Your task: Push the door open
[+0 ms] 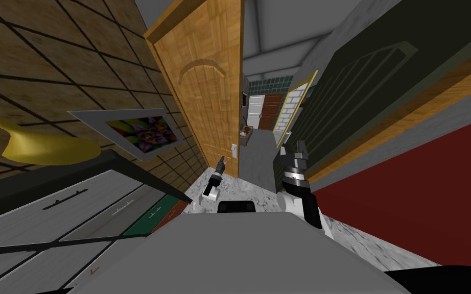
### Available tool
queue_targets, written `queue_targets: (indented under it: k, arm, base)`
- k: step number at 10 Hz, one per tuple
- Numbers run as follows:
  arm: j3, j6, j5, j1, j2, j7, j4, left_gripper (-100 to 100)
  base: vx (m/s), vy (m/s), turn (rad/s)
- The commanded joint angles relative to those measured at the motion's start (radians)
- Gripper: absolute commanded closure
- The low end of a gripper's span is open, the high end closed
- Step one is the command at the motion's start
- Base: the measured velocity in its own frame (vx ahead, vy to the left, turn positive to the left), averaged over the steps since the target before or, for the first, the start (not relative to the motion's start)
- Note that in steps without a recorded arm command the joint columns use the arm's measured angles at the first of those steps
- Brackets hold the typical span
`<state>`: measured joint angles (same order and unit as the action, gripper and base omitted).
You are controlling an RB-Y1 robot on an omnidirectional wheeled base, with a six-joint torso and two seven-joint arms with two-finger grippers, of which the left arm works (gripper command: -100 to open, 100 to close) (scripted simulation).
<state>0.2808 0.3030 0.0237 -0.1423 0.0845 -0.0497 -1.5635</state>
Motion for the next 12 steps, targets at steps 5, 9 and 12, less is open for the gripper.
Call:
queue_targets:
  k: [5, 9, 12]
  arm:
    - [0.039, -0.015, -0.005, 0.06, 0.001, -0.018, 0.119, -100]
    - [0.064, -0.024, -0.008, 0.099, -0.001, -0.029, 0.195, -100]
    - [0.054, -0.02, -0.007, 0.102, -0.002, -0.026, 0.198, -100]
  base:
    - [0.105, 0.064, -0.08]
    - [0.108, 0.065, -0.077]
    - [0.104, -0.002, -0.021]
